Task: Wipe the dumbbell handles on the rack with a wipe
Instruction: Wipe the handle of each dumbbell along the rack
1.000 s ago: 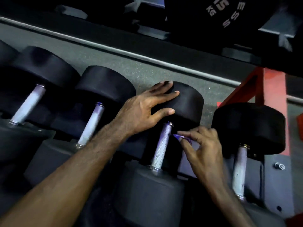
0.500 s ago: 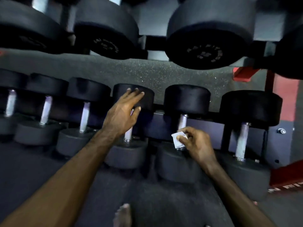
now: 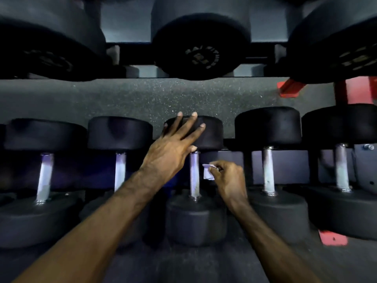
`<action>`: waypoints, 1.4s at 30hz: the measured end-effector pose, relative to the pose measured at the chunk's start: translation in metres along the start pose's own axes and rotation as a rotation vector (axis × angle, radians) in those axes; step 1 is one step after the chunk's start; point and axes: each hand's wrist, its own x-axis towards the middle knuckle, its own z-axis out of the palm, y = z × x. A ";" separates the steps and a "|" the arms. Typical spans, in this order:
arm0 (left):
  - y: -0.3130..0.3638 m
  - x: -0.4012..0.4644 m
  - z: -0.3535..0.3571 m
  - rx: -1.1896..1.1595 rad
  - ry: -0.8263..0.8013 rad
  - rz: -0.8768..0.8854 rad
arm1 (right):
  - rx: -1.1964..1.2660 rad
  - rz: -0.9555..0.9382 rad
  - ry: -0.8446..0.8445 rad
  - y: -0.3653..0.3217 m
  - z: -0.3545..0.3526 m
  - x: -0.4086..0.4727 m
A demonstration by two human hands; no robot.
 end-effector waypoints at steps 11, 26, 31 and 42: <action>-0.016 -0.010 0.044 0.012 0.291 0.051 | 0.801 0.369 -0.322 -0.003 0.031 0.013; -0.028 -0.007 0.031 0.038 0.293 0.095 | 0.503 0.284 -0.523 0.014 0.020 0.007; -0.025 -0.008 0.037 -0.092 0.337 0.125 | 0.690 0.223 -0.344 0.015 0.028 0.013; -0.033 -0.007 0.041 -0.084 0.382 0.155 | 0.627 0.207 -0.334 0.013 0.026 0.009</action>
